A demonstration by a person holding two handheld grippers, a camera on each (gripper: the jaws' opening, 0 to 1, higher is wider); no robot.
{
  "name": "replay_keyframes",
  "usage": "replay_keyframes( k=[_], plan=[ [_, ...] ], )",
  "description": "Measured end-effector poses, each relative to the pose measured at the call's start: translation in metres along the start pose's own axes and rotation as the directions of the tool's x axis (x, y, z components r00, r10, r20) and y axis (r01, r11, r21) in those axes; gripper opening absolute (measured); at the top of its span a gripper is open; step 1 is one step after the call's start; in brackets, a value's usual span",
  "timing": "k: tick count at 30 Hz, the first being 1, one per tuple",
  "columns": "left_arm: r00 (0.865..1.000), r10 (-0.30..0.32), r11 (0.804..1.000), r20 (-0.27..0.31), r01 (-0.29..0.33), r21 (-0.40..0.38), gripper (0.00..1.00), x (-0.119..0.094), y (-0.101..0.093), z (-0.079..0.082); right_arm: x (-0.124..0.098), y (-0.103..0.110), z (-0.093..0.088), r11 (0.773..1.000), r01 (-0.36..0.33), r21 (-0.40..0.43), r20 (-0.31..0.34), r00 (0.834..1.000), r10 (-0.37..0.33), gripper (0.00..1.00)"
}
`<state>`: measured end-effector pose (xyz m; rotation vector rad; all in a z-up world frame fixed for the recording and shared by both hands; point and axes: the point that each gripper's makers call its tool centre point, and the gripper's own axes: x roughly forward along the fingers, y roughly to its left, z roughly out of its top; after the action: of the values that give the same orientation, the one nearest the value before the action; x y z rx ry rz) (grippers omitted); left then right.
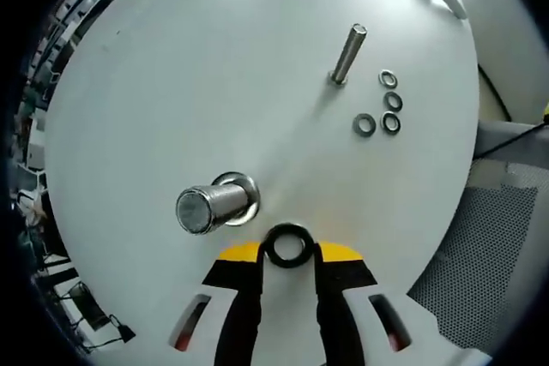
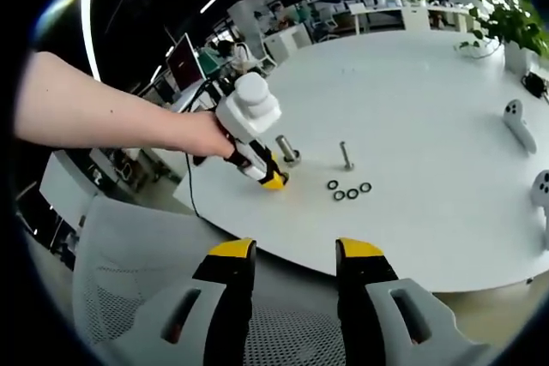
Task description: Place the washer onto the threaded stud by aligning its center hole with the stud, sliding it down to the base, and recovering from edge contact or off-axis alignment until the washer reaches the visible bottom stop.
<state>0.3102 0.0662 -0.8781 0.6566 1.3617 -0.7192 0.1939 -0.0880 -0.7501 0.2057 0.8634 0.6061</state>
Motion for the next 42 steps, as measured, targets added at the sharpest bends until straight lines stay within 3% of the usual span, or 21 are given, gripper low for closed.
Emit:
replay_keyframes(
  k=[6, 11, 18, 24, 31, 38, 42],
  plan=[
    [1.0, -0.024, 0.999, 0.012, 0.025, -0.022, 0.25, 0.0, -0.002, 0.0, 0.0, 0.0, 0.0, 1.0, 0.001, 0.001, 0.001, 1.0, -0.001, 0.39],
    [1.0, -0.007, 0.999, 0.0, 0.007, -0.036, 0.26, 0.001, -0.002, 0.001, 0.0, 0.0, 0.001, 1.0, 0.0, -0.001, 0.001, 1.0, 0.0, 0.39],
    [1.0, -0.002, 0.997, 0.027, 0.004, -0.083, 0.21, 0.0, 0.003, 0.002, 0.0, 0.0, 0.001, 1.0, 0.0, 0.0, 0.0, 1.0, 0.0, 0.39],
    [1.0, 0.001, 0.998, 0.026, 0.001, -0.059, 0.2, 0.0, 0.001, 0.002, 0.0, 0.0, 0.001, 1.0, 0.002, 0.004, 0.002, 1.0, -0.002, 0.39],
    [0.997, -0.01, 0.999, 0.075, 0.013, -0.038, 0.19, -0.002, 0.0, 0.0, 0.0, -0.001, 0.001, 1.0, 0.003, 0.008, 0.007, 1.0, -0.003, 0.39],
    [0.999, -0.005, 1.0, 0.051, 0.005, 0.006, 0.19, -0.006, 0.001, -0.01, 0.0, -0.001, 0.002, 1.0, 0.003, 0.011, 0.007, 1.0, -0.003, 0.39],
    [0.997, -0.013, 1.0, 0.079, 0.012, 0.005, 0.19, -0.013, 0.004, -0.007, 0.0, 0.0, 0.002, 1.0, -0.001, 0.012, 0.008, 1.0, 0.0, 0.38]
  ],
)
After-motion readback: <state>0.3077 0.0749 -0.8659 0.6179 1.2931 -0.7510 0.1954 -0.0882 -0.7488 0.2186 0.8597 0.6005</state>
